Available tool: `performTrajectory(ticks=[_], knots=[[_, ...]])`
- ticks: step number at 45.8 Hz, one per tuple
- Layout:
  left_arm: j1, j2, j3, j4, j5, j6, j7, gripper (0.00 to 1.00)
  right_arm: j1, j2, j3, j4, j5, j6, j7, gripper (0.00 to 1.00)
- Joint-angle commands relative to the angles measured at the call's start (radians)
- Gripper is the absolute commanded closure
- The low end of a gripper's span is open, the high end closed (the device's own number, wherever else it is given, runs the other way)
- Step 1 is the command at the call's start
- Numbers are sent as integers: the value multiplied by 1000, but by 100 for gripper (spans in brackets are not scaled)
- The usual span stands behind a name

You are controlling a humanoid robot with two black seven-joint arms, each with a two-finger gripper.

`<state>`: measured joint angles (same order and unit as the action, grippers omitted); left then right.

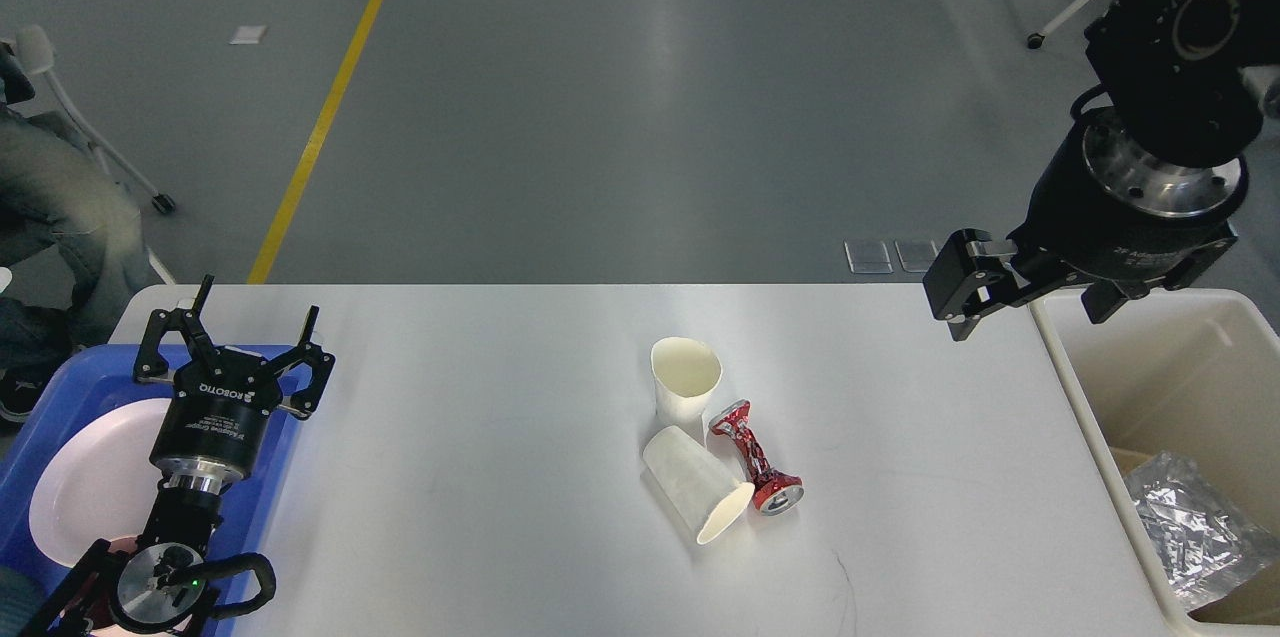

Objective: Tidy desktop
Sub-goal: 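Raise the right gripper and move it over the paper cup, then lower the right gripper onto the white paper cup and grasp it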

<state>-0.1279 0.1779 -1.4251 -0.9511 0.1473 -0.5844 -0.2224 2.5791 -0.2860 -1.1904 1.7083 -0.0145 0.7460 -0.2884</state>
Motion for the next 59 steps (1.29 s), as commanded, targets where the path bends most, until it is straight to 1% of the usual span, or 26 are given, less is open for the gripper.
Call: performTrajectory(ticks=[1, 13, 22, 26, 30, 37, 45, 51, 54, 59], knots=[[-1, 0, 0, 0, 0, 0, 1, 4, 0, -2, 14, 2, 2, -5, 0, 5], [-1, 0, 0, 0, 0, 1, 1, 4, -48, -1, 18, -4, 7, -7, 3, 3], [-1, 0, 0, 0, 0, 0, 1, 4, -138, 8, 109, -32, 4, -17, 6, 3], [-1, 0, 0, 0, 0, 0, 1, 4, -181, 13, 156, -39, -5, -54, 6, 3], [-1, 0, 0, 0, 0, 0, 1, 4, -246, 50, 201, -62, -16, -99, 5, 3], [-1, 0, 0, 0, 0, 0, 1, 4, -427, 122, 301, -188, -106, -161, 3, 4], [-1, 0, 0, 0, 0, 0, 1, 4, -620, 218, 417, -291, -266, -183, 5, 5], [-1, 0, 0, 0, 0, 0, 1, 4, -752, 249, 477, -360, -415, -189, 6, 5], [-1, 0, 0, 0, 0, 0, 1, 4, -824, 263, 500, -412, -479, -197, 9, 5], [-1, 0, 0, 0, 0, 0, 1, 4, -947, 318, 543, -512, -553, -214, 11, 5]])
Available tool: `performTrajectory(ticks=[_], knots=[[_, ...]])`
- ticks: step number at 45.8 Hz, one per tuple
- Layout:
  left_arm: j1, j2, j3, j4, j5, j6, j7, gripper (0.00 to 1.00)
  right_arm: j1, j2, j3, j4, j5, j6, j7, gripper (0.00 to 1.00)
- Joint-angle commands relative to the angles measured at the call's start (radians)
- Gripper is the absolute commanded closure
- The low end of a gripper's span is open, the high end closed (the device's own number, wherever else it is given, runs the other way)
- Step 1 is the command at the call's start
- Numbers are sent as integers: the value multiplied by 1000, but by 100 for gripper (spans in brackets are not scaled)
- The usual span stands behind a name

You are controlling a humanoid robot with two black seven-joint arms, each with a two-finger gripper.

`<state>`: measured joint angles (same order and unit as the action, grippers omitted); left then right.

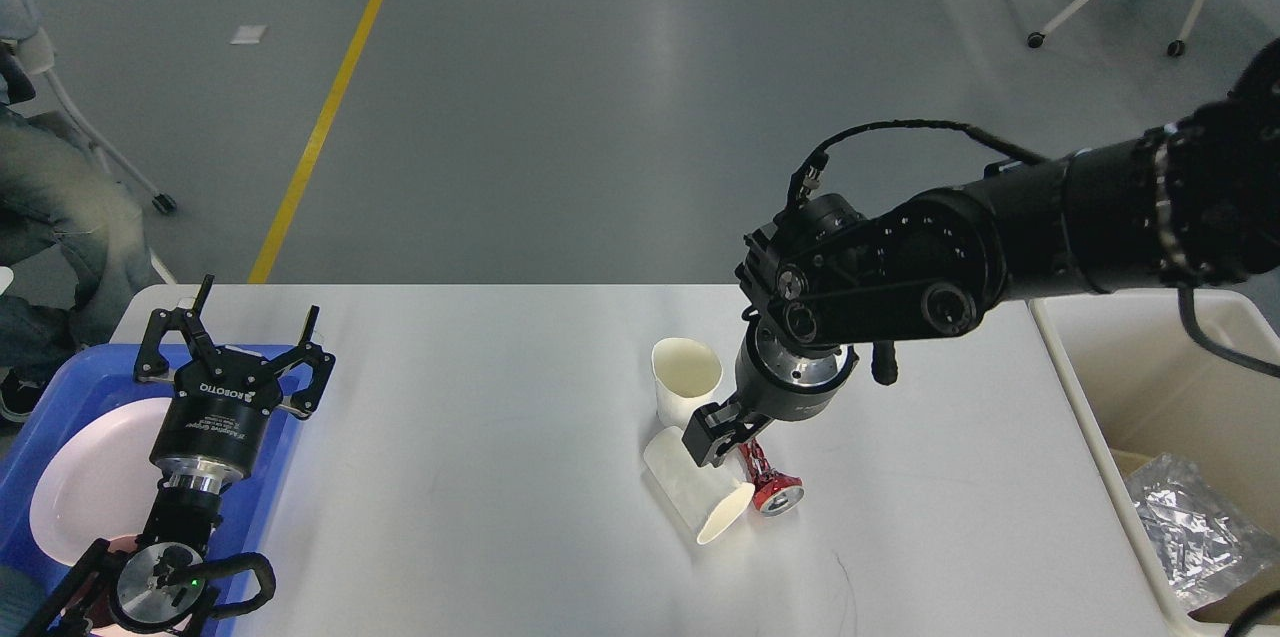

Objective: Tidy desktop
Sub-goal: 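Lower the right gripper onto the white paper cup and grasp it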

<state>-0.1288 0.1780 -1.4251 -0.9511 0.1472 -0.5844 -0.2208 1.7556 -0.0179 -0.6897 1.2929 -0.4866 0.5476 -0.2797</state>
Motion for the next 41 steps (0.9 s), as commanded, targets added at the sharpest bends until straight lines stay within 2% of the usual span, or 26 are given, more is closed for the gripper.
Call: performTrajectory(ticks=[1, 7, 12, 21, 29, 41], knots=[[0, 0, 0, 0, 0, 0, 0, 4, -148, 59, 47, -113, -93, -18, 2, 5], [0, 0, 0, 0, 0, 0, 0, 4, -280, 105, 55, -205, -171, -78, 2, 5], [0, 0, 0, 0, 0, 0, 0, 4, -364, 133, 55, -267, -185, -172, 2, 5], [0, 0, 0, 0, 0, 0, 0, 4, -432, 159, 38, -322, -207, -294, 4, 5], [0, 1, 0, 0, 0, 0, 0, 4, -449, 174, 30, -330, -286, -302, 2, 5], [0, 0, 0, 0, 0, 0, 0, 4, -459, 199, -30, -328, -288, -301, 2, 3]])
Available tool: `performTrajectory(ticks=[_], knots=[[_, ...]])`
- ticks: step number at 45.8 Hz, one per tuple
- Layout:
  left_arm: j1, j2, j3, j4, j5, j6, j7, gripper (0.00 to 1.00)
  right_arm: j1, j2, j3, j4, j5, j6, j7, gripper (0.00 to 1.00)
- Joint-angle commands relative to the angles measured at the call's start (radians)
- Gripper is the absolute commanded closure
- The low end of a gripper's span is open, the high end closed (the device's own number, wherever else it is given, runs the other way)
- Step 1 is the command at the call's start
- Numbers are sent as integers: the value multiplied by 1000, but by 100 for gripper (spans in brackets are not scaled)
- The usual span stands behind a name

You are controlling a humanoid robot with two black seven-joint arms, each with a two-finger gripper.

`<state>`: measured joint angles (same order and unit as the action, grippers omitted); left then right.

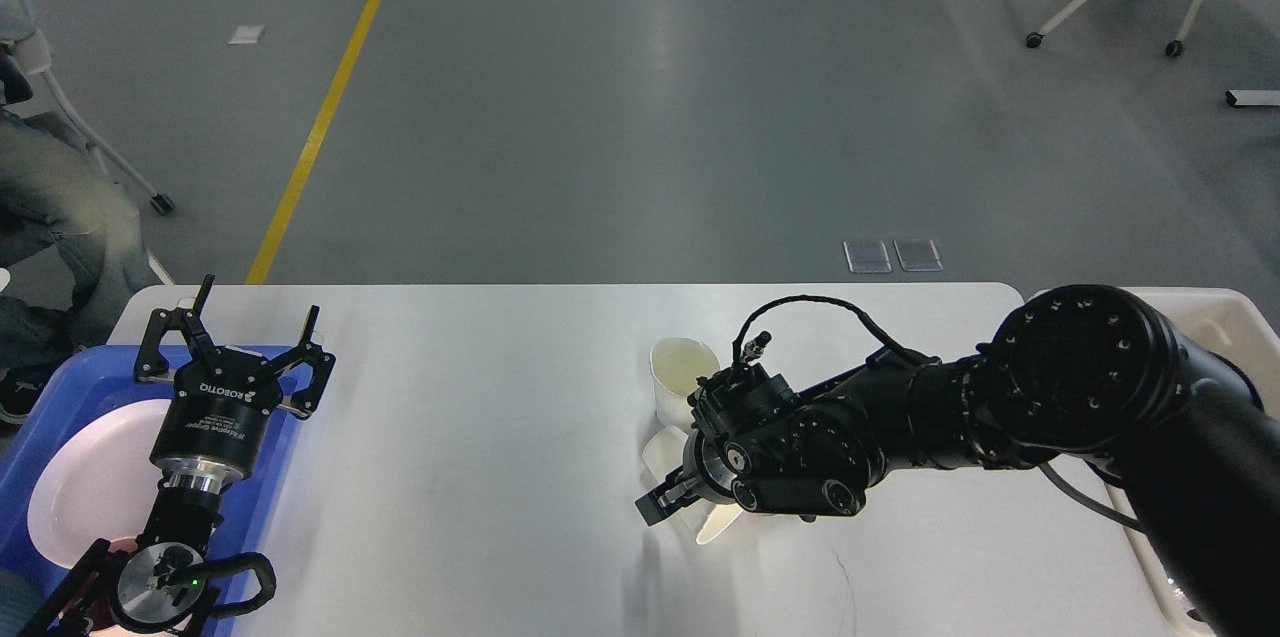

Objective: Tidy desktop
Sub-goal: 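Lower the right gripper onto the white paper cup and grasp it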

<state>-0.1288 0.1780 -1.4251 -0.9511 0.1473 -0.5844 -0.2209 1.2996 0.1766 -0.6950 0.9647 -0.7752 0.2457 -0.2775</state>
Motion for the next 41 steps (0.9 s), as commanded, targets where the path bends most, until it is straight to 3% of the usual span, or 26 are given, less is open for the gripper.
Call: performTrajectory(ticks=[1, 14, 20, 31, 41], knots=[[0, 0, 0, 0, 0, 0, 0, 4, -3, 4, -27, 2, 1, 1, 0, 3], [0, 0, 0, 0, 0, 0, 0, 4, -10, 4, -47, 2, 4, 1, 0, 4], [0, 0, 0, 0, 0, 0, 0, 4, -13, 4, -49, 0, 8, 0, -2, 15], [0, 0, 0, 0, 0, 0, 0, 4, -26, 4, -49, 0, 11, 0, -2, 26], [0, 0, 0, 0, 0, 0, 0, 4, -25, 4, -49, 8, 16, 1, -2, 61]])
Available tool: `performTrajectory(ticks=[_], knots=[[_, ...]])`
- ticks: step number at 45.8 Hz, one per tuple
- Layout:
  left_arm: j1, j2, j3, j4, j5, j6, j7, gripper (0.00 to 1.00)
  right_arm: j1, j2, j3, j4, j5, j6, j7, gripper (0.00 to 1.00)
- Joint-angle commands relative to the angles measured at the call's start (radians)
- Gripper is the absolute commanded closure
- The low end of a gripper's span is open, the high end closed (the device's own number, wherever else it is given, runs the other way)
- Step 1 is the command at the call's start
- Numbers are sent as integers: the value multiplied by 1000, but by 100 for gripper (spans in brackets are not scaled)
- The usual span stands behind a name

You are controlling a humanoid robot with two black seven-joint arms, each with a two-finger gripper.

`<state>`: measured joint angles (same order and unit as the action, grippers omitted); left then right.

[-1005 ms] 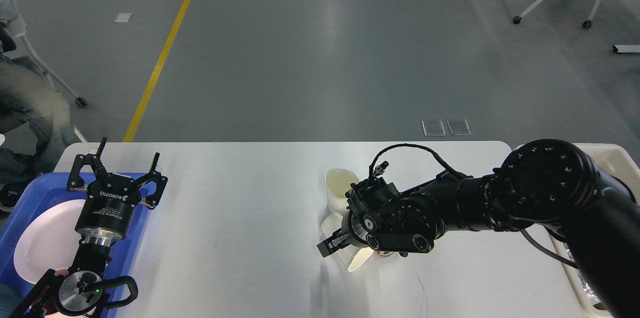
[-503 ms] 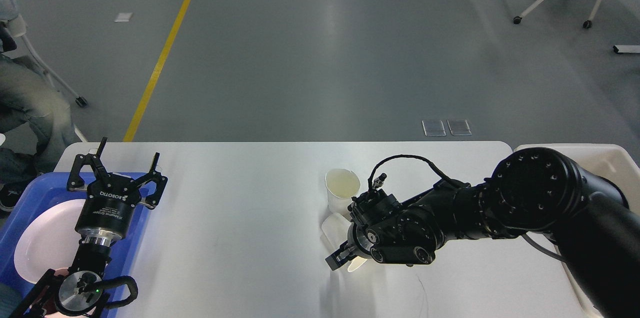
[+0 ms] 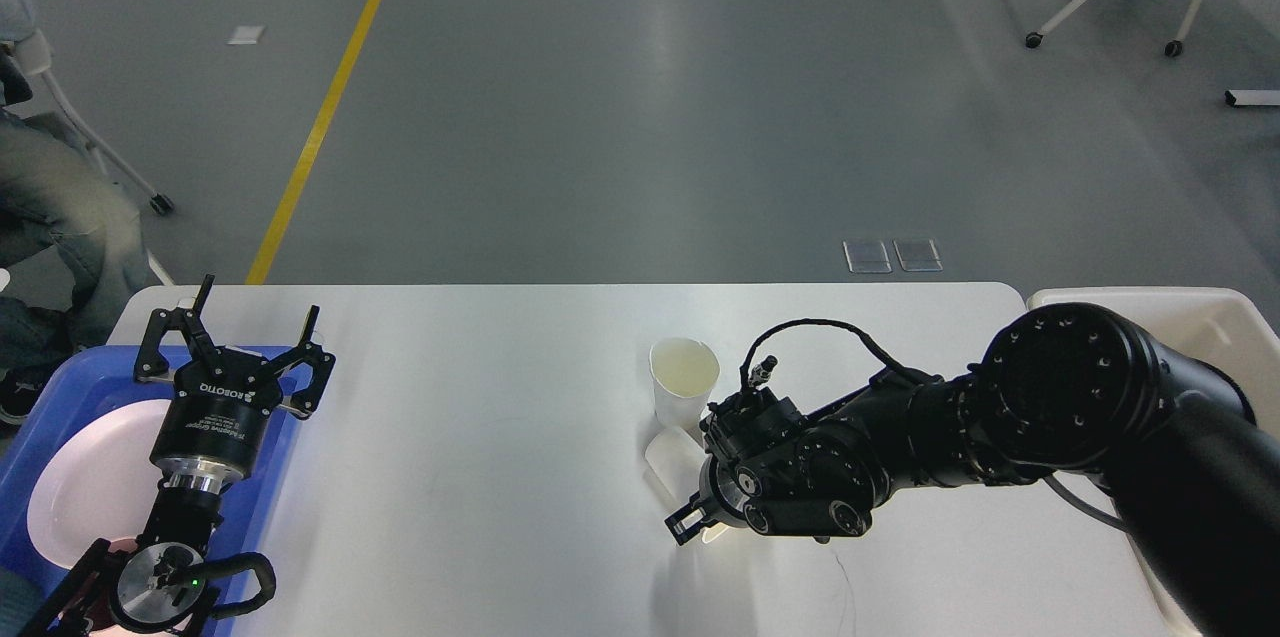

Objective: Tidy desktop

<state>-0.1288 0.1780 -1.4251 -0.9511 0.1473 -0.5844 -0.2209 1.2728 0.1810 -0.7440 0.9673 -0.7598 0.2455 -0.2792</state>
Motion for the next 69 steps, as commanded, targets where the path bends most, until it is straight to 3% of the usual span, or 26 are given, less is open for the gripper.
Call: performTrajectory(ticks=[1, 5, 9, 24, 36, 58, 69], knots=[[0, 0, 0, 0, 0, 0, 0, 4, 2, 0, 0, 7, 2, 3, 0, 64], [0, 0, 0, 0, 0, 0, 0, 4, 10, -5, 0, 13, 29, 8, 0, 78], [0, 0, 0, 0, 0, 0, 0, 4, 20, -14, 0, 31, 129, 11, 2, 100], [0, 0, 0, 0, 0, 0, 0, 4, 144, -69, 0, 135, 395, 12, 2, 100], [0, 1, 0, 0, 0, 0, 0, 4, 391, -205, -23, 362, 592, 86, 5, 100], [0, 1, 0, 0, 0, 0, 0, 4, 965, -442, -284, 743, 801, 153, 3, 100], [0, 1, 0, 0, 0, 1, 0, 4, 997, -449, -287, 775, 836, 147, 2, 100]])
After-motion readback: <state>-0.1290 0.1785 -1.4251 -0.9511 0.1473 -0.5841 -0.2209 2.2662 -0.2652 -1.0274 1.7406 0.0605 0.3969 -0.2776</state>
